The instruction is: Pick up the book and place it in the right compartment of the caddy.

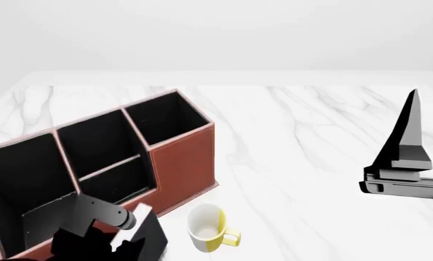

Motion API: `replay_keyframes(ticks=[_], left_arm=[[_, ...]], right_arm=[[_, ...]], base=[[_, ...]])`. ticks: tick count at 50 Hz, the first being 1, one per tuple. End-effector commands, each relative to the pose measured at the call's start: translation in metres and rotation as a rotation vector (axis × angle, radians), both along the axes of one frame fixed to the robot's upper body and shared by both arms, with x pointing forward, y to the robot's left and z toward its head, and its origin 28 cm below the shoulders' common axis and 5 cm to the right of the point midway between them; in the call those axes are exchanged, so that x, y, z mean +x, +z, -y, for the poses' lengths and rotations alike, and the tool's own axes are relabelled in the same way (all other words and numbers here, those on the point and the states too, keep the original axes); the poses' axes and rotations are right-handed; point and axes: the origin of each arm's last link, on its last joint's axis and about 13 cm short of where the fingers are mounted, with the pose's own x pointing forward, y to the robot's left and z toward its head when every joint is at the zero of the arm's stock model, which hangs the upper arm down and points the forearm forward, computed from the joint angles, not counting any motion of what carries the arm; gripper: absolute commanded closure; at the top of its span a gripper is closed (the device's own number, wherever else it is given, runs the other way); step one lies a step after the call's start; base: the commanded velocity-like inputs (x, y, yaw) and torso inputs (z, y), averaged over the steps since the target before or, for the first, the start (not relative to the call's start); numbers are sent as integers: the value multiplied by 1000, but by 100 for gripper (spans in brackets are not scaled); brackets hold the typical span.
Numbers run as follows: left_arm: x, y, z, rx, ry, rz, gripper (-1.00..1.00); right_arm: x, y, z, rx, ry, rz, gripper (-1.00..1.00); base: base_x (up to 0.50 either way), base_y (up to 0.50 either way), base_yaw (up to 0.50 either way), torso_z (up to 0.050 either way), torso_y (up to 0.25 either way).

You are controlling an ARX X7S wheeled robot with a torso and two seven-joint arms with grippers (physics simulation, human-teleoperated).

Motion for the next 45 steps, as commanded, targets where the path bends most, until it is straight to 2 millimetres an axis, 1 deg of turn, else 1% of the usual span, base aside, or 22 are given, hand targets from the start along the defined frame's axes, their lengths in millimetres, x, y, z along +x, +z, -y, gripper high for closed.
replay_keyframes(ticks=[1,2,4,5,7,12,13,15,16,18,19,21,22,25,27,31,33,34,39,41,44,45], left_arm=[[0,18,-1,-21,-15,63,100],[-3,37,-2,5,-35,141,100],[-3,37,-2,5,-35,141,100],[-5,46,-2,15,-44,175,100],[-6,50,-2,22,-51,191,100],[-7,53,-1,35,-63,209,100],[-9,65,1,42,-86,253,100],[-10,74,1,48,-91,283,100],[-10,74,1,48,-91,283,100],[-11,86,0,62,-95,332,100],[-11,90,0,64,-98,342,100],[-11,90,0,64,-98,342,100],[-12,104,-1,87,-106,395,100],[-16,123,-1,108,-123,452,100],[-16,126,-1,104,-120,454,100],[-22,143,1,101,-146,523,100],[-23,146,2,99,-146,535,100],[-25,155,2,99,-158,573,100],[-29,175,2,87,-158,649,100],[-30,179,3,85,-157,670,100],[-33,191,4,67,-165,720,100],[-33,191,4,67,-165,720,100]], right_arm=[[1,-1,0,1,0,-1,-100],[0,-1,0,2,-1,-1,-100],[0,-1,0,2,-1,-1,-100],[0,-1,0,2,-1,-1,-100],[-1,-1,1,2,-1,-1,-100],[-1,-1,1,3,0,-2,-100],[-1,-1,1,4,0,-3,-100],[-2,0,1,4,-1,-3,-100],[-2,0,1,4,-1,-3,-100],[-2,0,1,5,-2,-3,-100],[-2,0,1,5,-2,-3,-100],[-2,0,1,5,-2,-3,-100],[-1,-1,1,5,-1,-5,-100],[1,-2,1,7,-2,-6,-100],[1,-2,1,7,-2,-7,-100],[2,-2,1,8,-3,-8,-100],[2,-2,1,8,-4,-8,-100],[2,-2,1,9,-4,-9,-100],[2,-3,2,10,-7,-10,-100],[2,-3,2,11,-6,-11,-100],[2,-4,1,11,-4,-13,-100],[2,-4,1,11,-4,-13,-100]], base=[[0,0,0,0,0],[0,0,-3,0,0],[0,0,0,0,0],[0,0,0,0,0],[0,0,0,0,0],[0,0,-1,0,2],[0,0,0,0,0],[0,0,0,0,0],[0,0,0,0,0],[0,0,0,0,0],[0,0,0,0,0],[0,0,-1,0,0],[0,0,0,0,0],[0,0,0,0,4],[0,0,0,0,0],[0,0,-1,0,0],[0,0,0,0,5],[0,0,0,0,0],[0,0,0,0,0],[0,0,0,0,0],[0,0,-1,0,3],[0,0,0,0,0]])
